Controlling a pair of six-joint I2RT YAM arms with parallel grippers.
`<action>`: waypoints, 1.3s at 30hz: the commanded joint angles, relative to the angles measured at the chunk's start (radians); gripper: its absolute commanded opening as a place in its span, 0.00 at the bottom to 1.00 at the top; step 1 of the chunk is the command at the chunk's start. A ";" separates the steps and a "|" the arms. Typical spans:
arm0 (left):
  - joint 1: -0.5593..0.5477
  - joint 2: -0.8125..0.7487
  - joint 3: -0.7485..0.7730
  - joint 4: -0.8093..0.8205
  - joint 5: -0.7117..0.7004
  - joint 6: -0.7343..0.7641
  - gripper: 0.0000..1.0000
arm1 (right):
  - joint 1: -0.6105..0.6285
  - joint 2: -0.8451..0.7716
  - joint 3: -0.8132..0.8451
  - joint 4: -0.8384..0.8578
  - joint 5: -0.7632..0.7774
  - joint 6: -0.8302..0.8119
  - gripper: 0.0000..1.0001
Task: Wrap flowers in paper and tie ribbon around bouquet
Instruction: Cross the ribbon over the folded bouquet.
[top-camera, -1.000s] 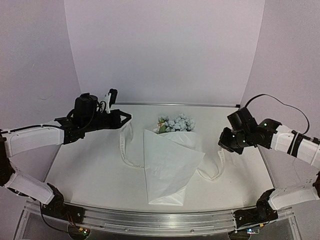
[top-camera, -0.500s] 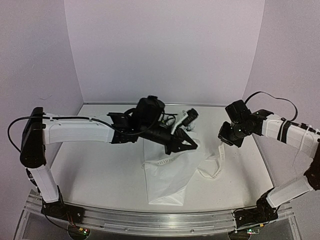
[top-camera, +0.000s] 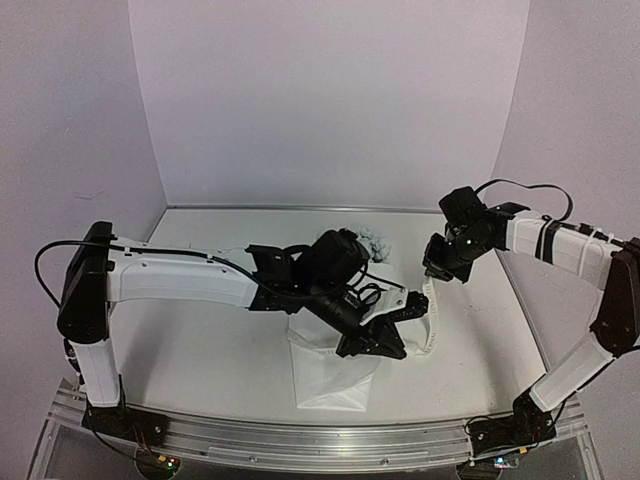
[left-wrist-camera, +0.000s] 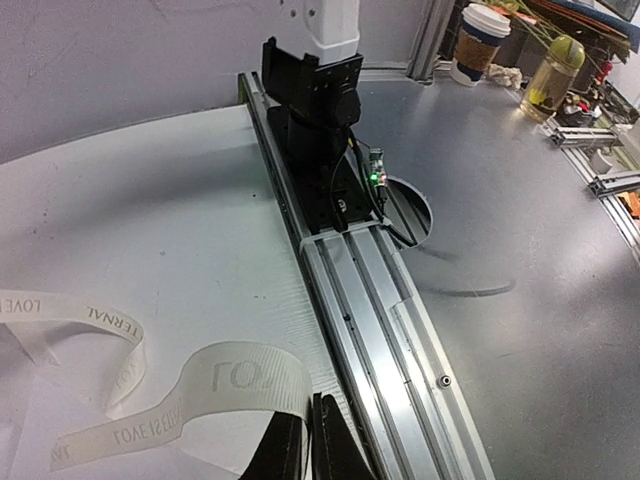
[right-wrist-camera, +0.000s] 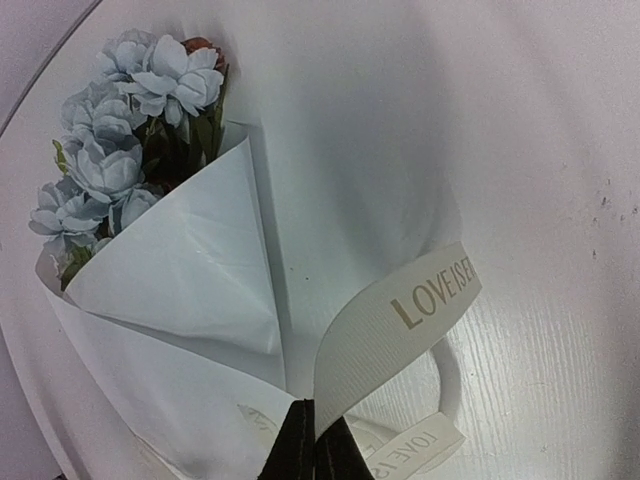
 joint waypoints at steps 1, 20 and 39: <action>0.000 -0.154 -0.064 0.166 0.064 0.089 0.05 | 0.004 0.038 0.064 -0.039 -0.016 -0.034 0.00; 0.117 0.085 0.044 0.362 0.031 0.054 0.05 | 0.003 0.124 0.162 -0.072 -0.051 -0.044 0.00; 0.182 0.235 0.147 0.341 0.019 -0.170 0.21 | 0.000 0.155 0.325 -0.074 -0.224 -0.121 0.00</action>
